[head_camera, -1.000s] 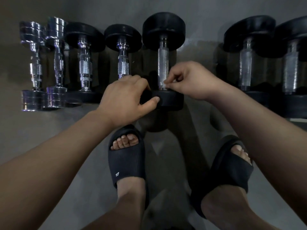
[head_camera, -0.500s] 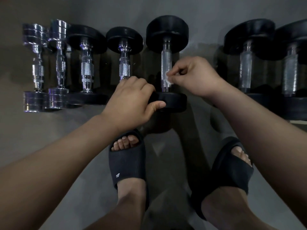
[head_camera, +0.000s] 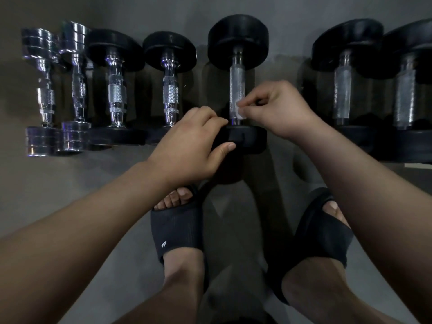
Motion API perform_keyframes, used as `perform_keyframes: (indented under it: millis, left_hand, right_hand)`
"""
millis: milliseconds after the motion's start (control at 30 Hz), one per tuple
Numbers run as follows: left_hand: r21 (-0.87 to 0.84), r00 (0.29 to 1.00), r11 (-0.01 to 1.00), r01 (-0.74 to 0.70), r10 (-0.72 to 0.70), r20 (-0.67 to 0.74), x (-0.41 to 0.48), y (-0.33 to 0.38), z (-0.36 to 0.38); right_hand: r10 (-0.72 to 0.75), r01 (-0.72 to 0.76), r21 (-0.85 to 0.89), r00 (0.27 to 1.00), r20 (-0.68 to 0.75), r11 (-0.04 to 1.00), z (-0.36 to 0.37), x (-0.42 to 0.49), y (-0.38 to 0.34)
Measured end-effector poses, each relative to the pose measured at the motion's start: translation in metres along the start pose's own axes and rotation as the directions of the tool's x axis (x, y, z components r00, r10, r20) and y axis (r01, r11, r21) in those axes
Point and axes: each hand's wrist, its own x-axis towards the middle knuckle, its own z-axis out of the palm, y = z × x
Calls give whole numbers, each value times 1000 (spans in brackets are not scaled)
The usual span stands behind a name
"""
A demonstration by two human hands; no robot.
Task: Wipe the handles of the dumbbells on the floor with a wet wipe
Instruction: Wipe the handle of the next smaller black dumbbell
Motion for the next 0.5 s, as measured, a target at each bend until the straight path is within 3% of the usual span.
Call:
perform_keyframes:
  millis: [100,267,433,500]
  left_hand:
    - [4,1000,1000,6,-6,-21,-1,-1,1]
    - [-8,999,1000,5,-6,-44,-1,1,4]
    - [-23,998,1000,10,-12,-55,1,2,5]
    - [-29,998,1000,9,-11,-64,1,2,6]
  right_hand:
    - [-47,52,-77,996,73,996,0,-4,1]
    - [3,2,34,992,-128,999,0,11,-5]
    - [-9,13,-95,999,49,995,-3,0,-2]
    - [-15,15,-79,1000,11,997,-2,3,-3]
